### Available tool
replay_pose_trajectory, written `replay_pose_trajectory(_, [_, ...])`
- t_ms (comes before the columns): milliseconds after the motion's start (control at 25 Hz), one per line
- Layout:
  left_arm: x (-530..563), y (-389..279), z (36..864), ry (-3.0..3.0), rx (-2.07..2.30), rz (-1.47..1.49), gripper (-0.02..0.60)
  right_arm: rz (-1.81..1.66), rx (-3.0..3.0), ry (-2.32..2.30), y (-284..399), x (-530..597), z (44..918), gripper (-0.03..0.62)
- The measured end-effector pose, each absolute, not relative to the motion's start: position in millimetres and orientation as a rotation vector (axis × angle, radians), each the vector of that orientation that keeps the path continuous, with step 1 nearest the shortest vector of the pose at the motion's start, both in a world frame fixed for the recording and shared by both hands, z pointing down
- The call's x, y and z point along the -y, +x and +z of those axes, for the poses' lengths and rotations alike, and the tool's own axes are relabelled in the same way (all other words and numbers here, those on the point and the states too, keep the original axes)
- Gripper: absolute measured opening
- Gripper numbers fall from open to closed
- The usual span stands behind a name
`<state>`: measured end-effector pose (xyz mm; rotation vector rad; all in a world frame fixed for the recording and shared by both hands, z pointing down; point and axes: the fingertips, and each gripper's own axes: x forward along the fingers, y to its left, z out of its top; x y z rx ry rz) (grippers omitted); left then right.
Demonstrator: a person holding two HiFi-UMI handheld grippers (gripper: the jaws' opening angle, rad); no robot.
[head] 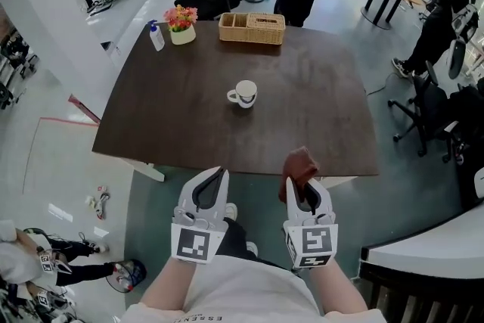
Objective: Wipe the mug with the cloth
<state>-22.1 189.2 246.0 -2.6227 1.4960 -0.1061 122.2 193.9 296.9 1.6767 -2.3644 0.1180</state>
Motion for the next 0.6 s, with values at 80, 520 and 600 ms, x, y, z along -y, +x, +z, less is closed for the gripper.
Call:
replay_pose_trajectory(80, [-204.4, -22.4, 244.3, -2.618, -1.496, -0.102, 0.000, 0.128, 2.376, 1.675, 124.1, -208.3, 298.0, 0.083])
replay_pose_trajectory(520, [-250.1, -42.4, 233.1, -2.625, -1.491, -0.088, 0.000, 0.087, 2.403, 1.676, 104.0, -259.5, 287.4, 0.081])
replay_pose_trajectory(600, [-253.9, -47.8, 226.1, -2.634, -1.489, -0.072, 0.000, 0.087, 2.400, 1.685, 99.2, -264.2, 281.7, 0.081])
